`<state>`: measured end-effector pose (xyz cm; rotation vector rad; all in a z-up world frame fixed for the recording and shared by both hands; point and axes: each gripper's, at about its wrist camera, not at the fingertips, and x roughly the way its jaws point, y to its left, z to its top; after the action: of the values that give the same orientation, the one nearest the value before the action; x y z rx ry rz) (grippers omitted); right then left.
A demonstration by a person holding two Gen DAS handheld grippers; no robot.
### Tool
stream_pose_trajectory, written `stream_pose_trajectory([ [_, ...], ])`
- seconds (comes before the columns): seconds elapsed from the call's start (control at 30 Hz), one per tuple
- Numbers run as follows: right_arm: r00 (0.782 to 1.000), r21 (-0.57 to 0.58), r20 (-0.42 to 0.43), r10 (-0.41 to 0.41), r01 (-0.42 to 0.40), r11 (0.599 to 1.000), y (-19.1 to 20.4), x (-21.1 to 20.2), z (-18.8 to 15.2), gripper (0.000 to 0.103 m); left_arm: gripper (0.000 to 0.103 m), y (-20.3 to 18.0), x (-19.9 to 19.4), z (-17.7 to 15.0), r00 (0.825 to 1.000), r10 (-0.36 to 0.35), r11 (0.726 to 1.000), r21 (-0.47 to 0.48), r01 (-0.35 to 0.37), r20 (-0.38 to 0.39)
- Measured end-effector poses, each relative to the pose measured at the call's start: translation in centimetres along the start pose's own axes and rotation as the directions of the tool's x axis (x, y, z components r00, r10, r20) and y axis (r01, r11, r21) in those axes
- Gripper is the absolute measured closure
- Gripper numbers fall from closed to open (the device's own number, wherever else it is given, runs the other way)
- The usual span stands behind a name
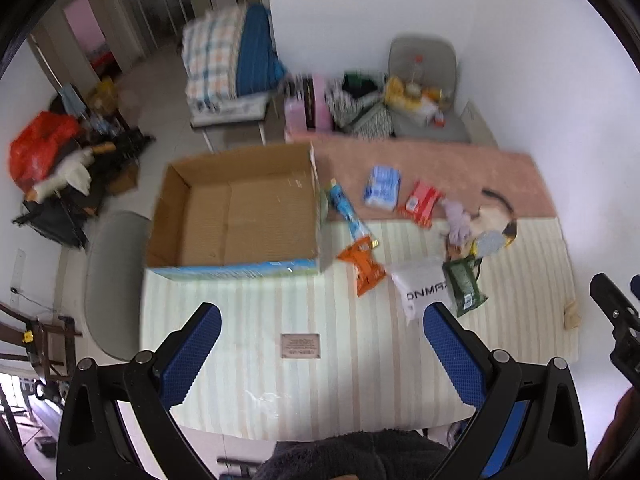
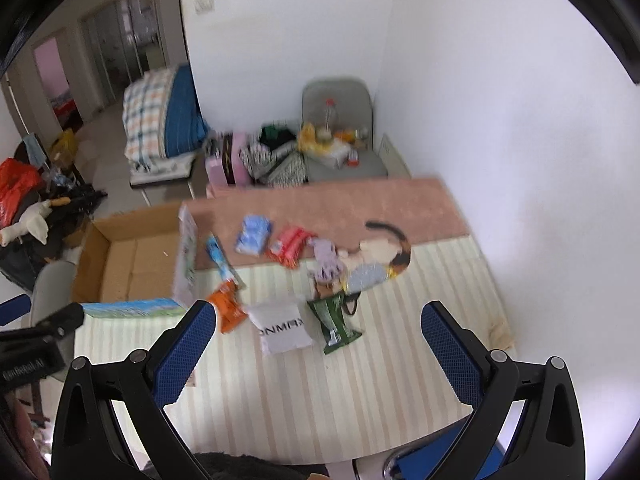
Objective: Organize soft objects
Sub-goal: 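Grasp the white ONMAX bag with the left tool while the right tool grasps the green pack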
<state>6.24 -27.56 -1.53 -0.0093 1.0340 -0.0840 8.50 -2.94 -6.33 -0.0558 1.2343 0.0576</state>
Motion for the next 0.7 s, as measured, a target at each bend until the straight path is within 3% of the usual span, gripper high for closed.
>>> stream_pose_trajectory([
  [0.13, 0.987, -0.034, -0.158, -0.022, 0.016, 0.999, -1.7, 9.9, 0.4, 0.0, 0.0, -1.2, 7.0, 1.3, 0.992, -0.019, 1.0, 0.006, 0.02, -0.125],
  [0.2, 0.975, -0.047, -0.222, -0.03, 0.02, 0.999, -2.5, 14.9, -0.4, 0.0, 0.0, -2.6, 11.2, 1.7, 0.972, -0.08, 0.997, 0.003, 0.082, -0.219],
  [0.27, 0.956, -0.059, -0.291, -0.033, 0.017, 0.998, -3.2, 20.6, -1.4, 0.0, 0.0, -4.0, 14.9, 1.8, 0.942, -0.135, 0.991, -0.024, 0.134, -0.307],
  [0.4, 0.913, -0.055, -0.407, -0.019, -0.004, 0.998, -4.2, 30.2, -3.6, 0.001, 0.0, -7.7, 21.7, 2.1, 0.863, -0.232, 0.972, -0.076, 0.222, -0.449],
  [0.53, 0.887, -0.049, -0.462, -0.003, -0.022, 0.999, -4.1, 35.8, -4.8, 0.008, 0.0, -11.4, 27.3, 2.2, 0.787, -0.273, 0.961, -0.12, 0.249, -0.552],
  [0.6, 0.868, -0.038, -0.496, 0.021, -0.045, 0.998, -4.2, 37.7, -5.2, 0.009, 0.0, -12.8, 29.4, 2.4, 0.767, -0.262, 0.963, -0.111, 0.244, -0.585],
  [0.67, 0.851, -0.02, -0.523, 0.049, -0.07, 0.997, -4.4, 39.3, -5.7, 0.024, 0.0, -14.0, 31.3, 2.6, 0.756, -0.243, 0.968, -0.101, 0.23, -0.608],
  [0.7, 0.838, -0.026, -0.545, 0.038, -0.062, 0.998, -4.5, 40.1, -6.1, 0.026, 0.001, -14.5, 32.2, 2.7, 0.747, -0.247, 0.967, -0.108, 0.23, -0.618],
])
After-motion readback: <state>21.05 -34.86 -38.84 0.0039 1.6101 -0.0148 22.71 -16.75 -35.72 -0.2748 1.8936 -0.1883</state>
